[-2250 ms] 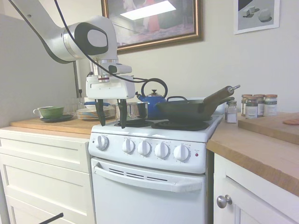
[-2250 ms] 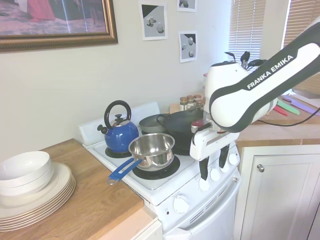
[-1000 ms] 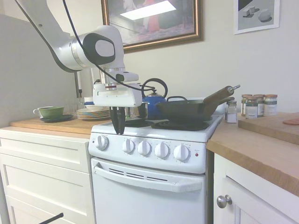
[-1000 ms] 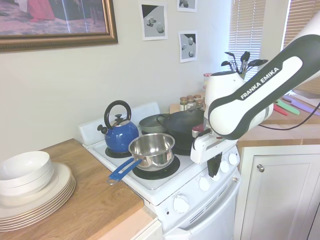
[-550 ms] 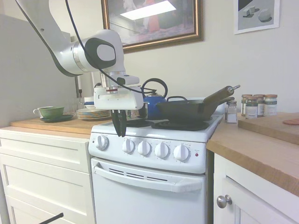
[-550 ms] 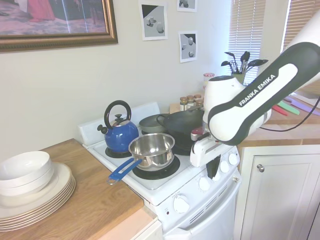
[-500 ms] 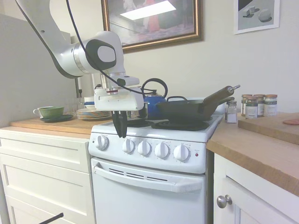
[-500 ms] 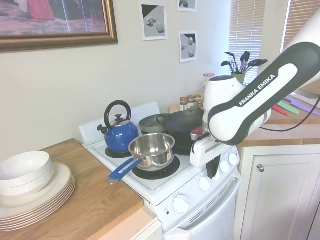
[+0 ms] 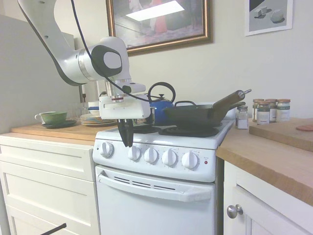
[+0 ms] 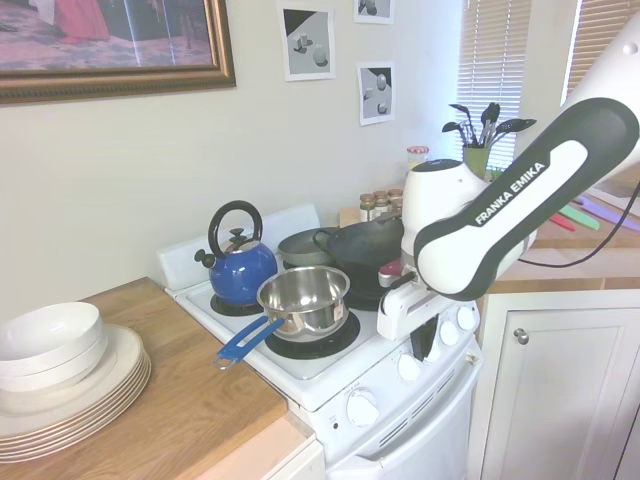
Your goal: Turn on the stove on the bottom left
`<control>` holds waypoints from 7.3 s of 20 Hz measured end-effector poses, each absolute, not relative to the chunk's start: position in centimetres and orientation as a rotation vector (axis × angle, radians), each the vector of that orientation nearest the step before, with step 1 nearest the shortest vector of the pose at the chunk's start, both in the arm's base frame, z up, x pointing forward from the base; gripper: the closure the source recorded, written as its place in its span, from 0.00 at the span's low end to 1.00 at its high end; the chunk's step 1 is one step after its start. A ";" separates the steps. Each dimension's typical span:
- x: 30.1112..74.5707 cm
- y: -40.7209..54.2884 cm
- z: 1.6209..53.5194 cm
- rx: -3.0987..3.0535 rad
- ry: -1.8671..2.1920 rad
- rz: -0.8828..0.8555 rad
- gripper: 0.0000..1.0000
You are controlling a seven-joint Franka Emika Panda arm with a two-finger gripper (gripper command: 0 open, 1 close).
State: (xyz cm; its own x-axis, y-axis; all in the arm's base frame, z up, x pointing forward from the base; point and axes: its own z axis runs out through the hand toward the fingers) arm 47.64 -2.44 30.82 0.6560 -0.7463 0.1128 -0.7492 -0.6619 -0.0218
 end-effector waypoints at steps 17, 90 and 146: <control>49.5 -3.0 30.0 2.820 -1.282 0.191 1.00; 49.8 0.3 25.6 2.737 -1.267 0.174 1.00; 43.7 1.2 31.2 2.825 -1.427 0.188 0.00</control>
